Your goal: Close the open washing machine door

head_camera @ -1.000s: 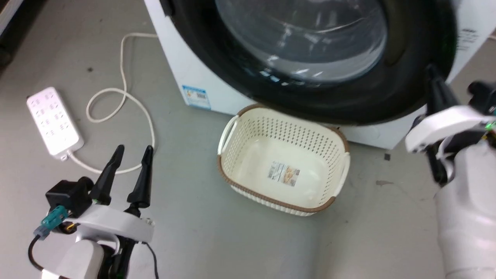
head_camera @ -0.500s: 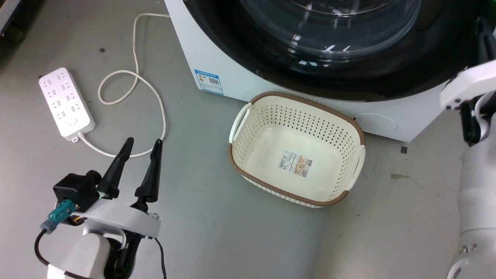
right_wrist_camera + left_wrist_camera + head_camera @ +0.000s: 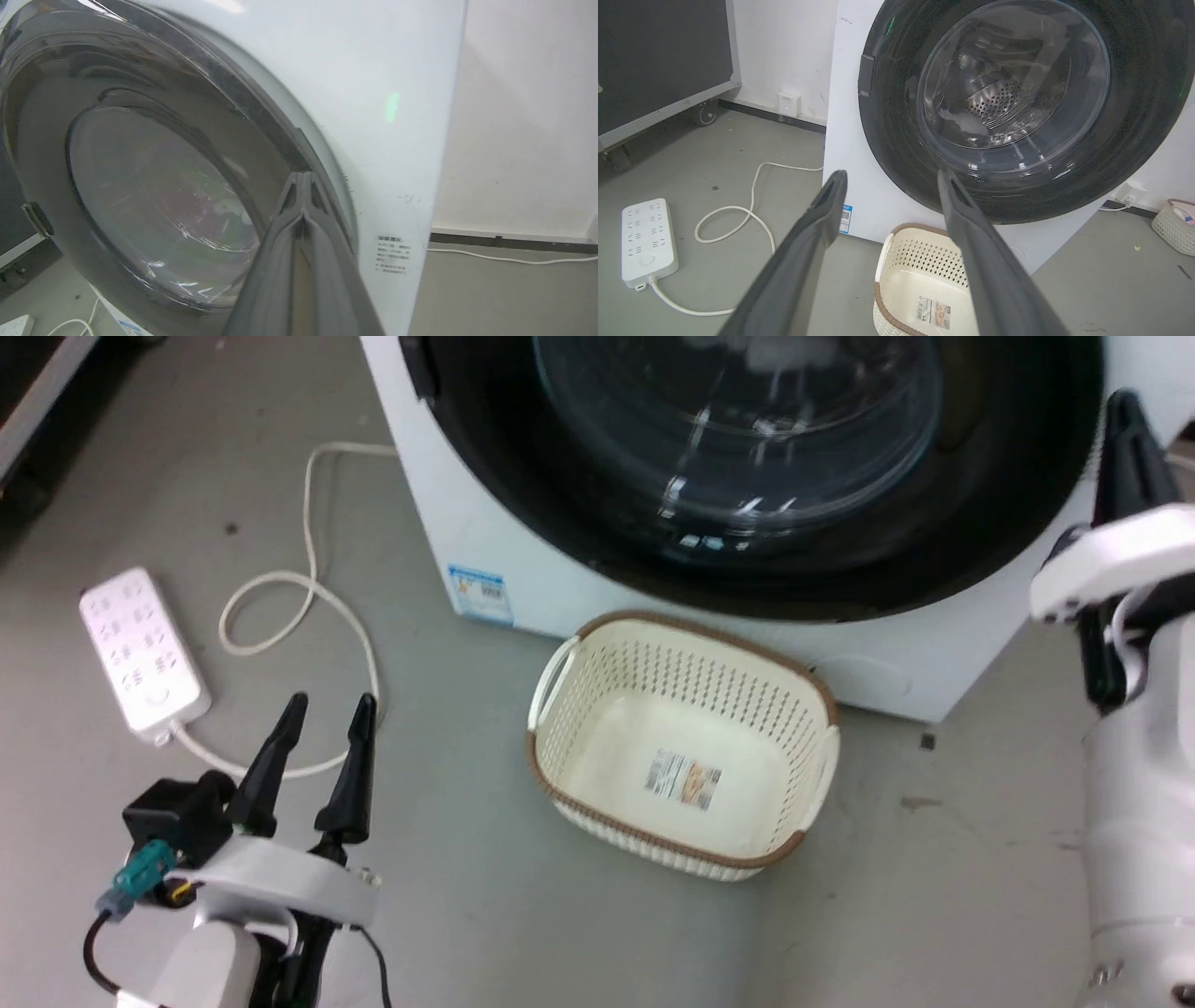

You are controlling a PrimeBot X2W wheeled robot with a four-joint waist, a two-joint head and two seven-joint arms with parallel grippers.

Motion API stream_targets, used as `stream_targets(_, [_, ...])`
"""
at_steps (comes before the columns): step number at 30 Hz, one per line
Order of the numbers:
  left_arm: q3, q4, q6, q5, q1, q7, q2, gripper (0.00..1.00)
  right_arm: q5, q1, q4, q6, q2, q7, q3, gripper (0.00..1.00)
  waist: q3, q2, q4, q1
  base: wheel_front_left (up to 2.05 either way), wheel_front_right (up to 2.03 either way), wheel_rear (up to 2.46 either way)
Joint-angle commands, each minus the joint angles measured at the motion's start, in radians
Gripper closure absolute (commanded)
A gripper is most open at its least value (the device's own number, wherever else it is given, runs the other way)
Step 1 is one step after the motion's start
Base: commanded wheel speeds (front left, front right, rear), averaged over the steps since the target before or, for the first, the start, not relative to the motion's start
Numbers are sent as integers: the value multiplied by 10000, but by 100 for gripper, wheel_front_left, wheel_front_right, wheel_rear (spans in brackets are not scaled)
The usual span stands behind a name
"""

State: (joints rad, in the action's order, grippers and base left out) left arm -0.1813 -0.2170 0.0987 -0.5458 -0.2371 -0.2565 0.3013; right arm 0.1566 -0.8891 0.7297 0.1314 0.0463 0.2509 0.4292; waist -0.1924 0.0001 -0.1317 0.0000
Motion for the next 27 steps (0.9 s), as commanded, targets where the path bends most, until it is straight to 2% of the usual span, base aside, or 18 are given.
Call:
stream_targets(1, [77,-30,-59,81,202,-53,-27,0,-228,440,-219,-7,39,84,-208,100,554,-1,427,0,0,0,0])
stream_targets(7, [278,50,-318,267,743,-53,-46,0,-1366,2371,-1740,-7,39,104,-1367,100,1316,-1,1119,0,0,0,0])
stream_targets(16, [137,177,-757,677,1222,27,86,0,-2220,5744,-4061,-7,39,-167,-2393,100,1958,-1,1904,0,0,0,0])
stream_targets(21, [-75,249,-899,908,1291,107,108,0,-2925,7397,-4985,-7,39,-551,-3010,100,2137,-1,2051,0,0,0,0])
stream_targets(27, [-155,39,-1198,1035,1353,349,132,0,-2883,8619,-5792,-7,39,-1004,-3614,100,2267,-1,2114,0,0,0,0])
